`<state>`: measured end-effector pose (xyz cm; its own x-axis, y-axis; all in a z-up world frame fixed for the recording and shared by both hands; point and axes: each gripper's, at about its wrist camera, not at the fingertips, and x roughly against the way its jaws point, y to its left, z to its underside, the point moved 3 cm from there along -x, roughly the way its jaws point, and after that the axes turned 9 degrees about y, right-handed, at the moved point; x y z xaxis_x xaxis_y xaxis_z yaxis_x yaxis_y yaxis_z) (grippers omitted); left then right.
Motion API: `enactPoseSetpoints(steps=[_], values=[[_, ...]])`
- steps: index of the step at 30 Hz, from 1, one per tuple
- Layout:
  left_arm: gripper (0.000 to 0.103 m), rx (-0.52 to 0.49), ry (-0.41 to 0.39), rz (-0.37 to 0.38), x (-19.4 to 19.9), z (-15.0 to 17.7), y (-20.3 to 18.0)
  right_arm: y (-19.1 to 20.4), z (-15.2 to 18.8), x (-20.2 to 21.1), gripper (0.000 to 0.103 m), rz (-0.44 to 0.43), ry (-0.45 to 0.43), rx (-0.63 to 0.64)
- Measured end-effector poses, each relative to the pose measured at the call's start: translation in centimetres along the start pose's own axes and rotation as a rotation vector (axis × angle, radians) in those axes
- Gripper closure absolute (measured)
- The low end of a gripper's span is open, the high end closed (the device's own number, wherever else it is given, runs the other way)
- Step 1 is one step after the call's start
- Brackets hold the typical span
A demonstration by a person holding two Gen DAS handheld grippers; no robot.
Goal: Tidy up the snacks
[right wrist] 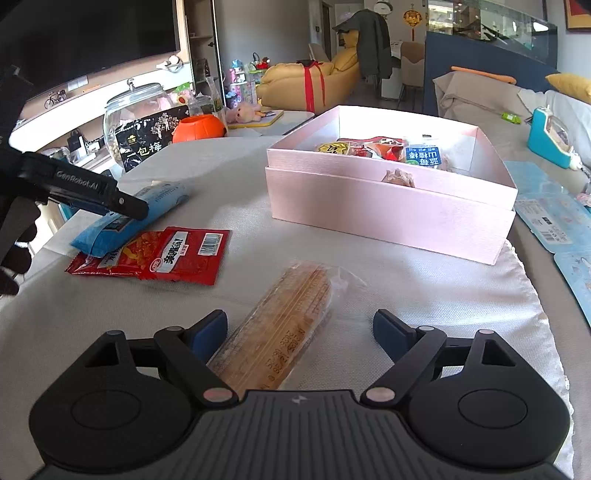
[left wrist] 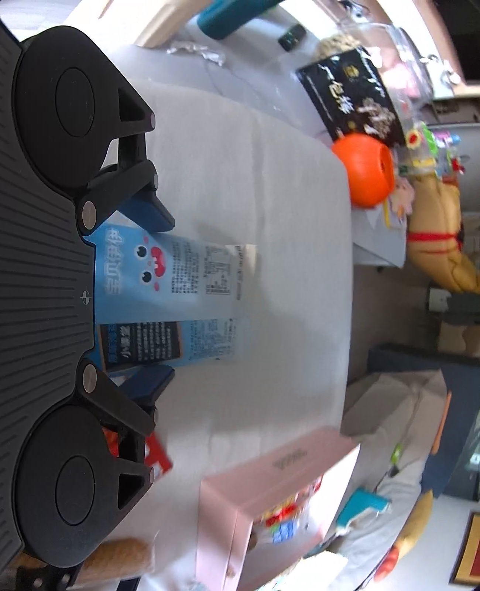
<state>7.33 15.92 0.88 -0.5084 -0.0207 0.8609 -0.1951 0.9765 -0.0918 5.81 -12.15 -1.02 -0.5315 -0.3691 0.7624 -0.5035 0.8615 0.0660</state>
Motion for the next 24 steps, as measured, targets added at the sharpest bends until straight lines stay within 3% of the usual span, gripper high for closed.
enactPoseSetpoints(steps=[5, 7, 10, 13, 17, 19, 20, 21, 24], values=[[0.015, 0.006, 0.027, 0.041, -0.9, -0.5, 0.3, 0.1, 0.0, -0.2, 0.014, 0.0, 0.006, 0.012], [0.011, -0.029, 0.044, 0.028, -1.3, -0.7, -0.1, 0.2, -0.1, -0.4, 0.01, -0.002, 0.016, 0.026], [0.012, -0.135, 0.066, -0.048, -1.8, -0.5, -1.6, 0.7, -0.3, -0.8, 0.003, -0.004, 0.044, 0.065], [0.015, -0.112, 0.07, -0.011, -1.1, -0.2, -1.4, 0.9, -0.5, -1.0, 0.0, -0.009, 0.068, 0.087], [0.015, -0.012, -0.026, 0.085, 2.4, 1.5, 0.6, 1.0, -0.6, -0.9, 0.0, -0.012, 0.08, 0.112], [0.015, 0.003, -0.079, 0.061, 4.4, 2.5, 1.4, 1.0, -0.9, -0.9, 0.001, -0.017, 0.105, 0.12], [0.015, 0.001, -0.107, 0.037, 5.4, 3.2, 1.7, 1.1, -1.2, -0.7, 0.006, -0.018, 0.116, 0.127], [0.015, -0.005, -0.125, 0.019, 6.1, 3.7, 2.0, 1.4, -1.6, -0.3, 0.013, -0.023, 0.107, 0.141], [0.014, -0.011, -0.166, 0.02, 7.6, 5.1, 2.6, 3.2, -3.1, 1.4, 0.013, -0.018, 0.021, 0.22]])
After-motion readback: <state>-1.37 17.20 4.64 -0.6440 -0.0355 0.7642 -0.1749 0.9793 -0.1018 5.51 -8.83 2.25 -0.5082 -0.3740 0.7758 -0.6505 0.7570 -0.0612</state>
